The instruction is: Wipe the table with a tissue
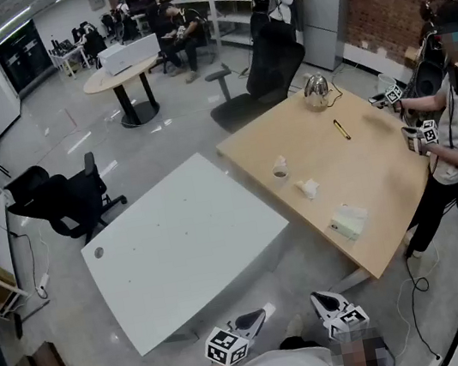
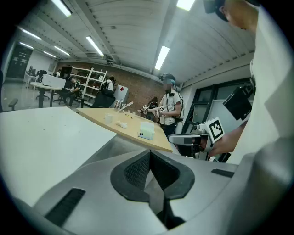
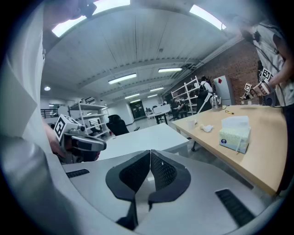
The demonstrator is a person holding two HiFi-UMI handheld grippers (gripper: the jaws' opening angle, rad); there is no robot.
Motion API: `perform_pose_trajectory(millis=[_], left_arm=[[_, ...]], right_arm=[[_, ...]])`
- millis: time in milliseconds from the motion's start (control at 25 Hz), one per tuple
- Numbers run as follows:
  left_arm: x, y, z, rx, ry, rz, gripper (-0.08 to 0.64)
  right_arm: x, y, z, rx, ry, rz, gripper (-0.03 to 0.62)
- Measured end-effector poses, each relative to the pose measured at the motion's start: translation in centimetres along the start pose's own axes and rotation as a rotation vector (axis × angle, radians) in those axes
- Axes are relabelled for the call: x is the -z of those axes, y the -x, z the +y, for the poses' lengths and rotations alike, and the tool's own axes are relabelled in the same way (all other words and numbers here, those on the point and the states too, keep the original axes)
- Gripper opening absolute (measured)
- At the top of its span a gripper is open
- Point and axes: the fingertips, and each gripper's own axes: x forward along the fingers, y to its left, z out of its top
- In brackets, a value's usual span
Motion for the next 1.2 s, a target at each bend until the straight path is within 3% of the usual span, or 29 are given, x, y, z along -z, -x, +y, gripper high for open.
perform_pose_trajectory(millis=[320, 720, 960, 1200], left_arm=[[-5.2, -5.9, 3.4, -0.053, -0.045, -0.044, 0.006], [-8.3, -9.1, 4.6, -0.128, -0.005, -0.042, 0.006], [-8.3, -9.7, 6.2, -0.136, 0.025, -0.016, 0.006], [-10.1, -10.9, 9.9, -0.095, 0.022, -0.022, 0.006]], right_arm=[[-3.5, -4.4, -6.0, -0.058, 0.058, -0.021, 0.017], [-5.3, -6.5, -9.3, -0.157, 0.126, 0.064, 0.018], [-5.5, -8.6, -10.9, -0.139, 0.129, 0.106, 0.018], [-6.4, -12.2, -11.7, -0.100, 0.168, 0.166, 0.018]])
